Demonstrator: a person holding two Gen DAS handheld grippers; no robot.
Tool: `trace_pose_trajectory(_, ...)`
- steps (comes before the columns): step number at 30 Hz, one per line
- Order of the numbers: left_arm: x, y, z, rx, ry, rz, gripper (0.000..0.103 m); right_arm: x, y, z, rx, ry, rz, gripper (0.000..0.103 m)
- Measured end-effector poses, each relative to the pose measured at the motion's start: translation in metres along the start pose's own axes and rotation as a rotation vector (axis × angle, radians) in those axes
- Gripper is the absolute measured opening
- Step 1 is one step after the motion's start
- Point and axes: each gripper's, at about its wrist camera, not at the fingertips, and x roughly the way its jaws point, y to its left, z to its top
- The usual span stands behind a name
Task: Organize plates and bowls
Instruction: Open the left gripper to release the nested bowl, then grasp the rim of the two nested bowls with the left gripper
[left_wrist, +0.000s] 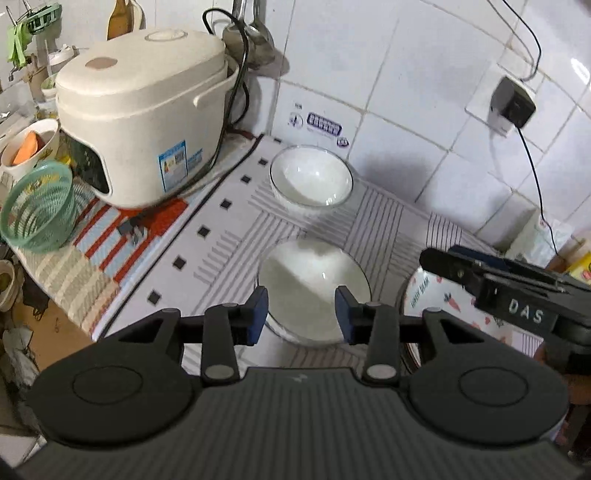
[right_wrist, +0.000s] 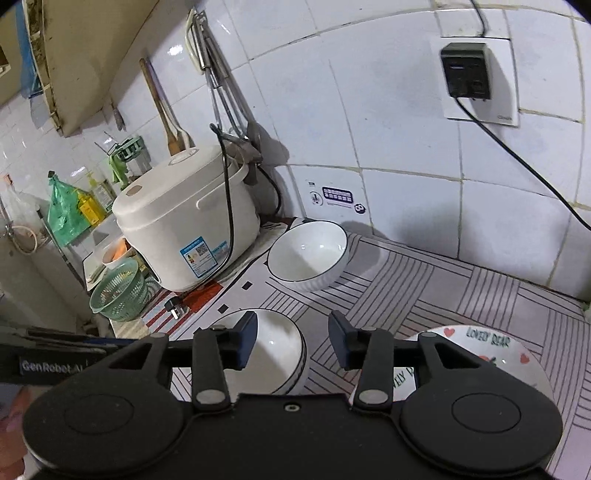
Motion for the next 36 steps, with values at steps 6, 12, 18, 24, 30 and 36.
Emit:
trace_pose_trajectory(6, 0.017, 0.028, 0.039, -0.011, -0.025, -0.06, 0.041, 0.019, 0.005, 0.012, -0.015, 0.002, 0.006, 0.056)
trace_pose_trajectory(12, 0.057, 0.046, 0.071, -0.013, 0.018, -0.091, 0.041, 0.059, 0.0, 0.031, 0.035, 0.041, 0.0, 0.058)
trace_pose_trajectory(18, 0.111, 0.05, 0.082, 0.015, 0.087, -0.083, 0.041, 0.108, -0.014, 0.042, 0.149, 0.089, -0.02, 0.058)
trace_pose_trajectory(24, 0.143, 0.053, 0.102, 0.034, 0.072, -0.103, 0.041, 0.144, -0.025, 0.048, 0.207, 0.108, -0.055, 0.058)
trace_pose_trajectory(30, 0.186, 0.049, 0.115, 0.04, 0.118, -0.172, 0.046, 0.174, -0.036, 0.057, 0.25, 0.133, -0.113, 0.058)
trace_pose_trajectory(36, 0.215, 0.042, 0.115, 0.039, 0.167, -0.171, 0.042, 0.201, -0.039, 0.064, 0.178, 0.199, -0.249, 0.038)
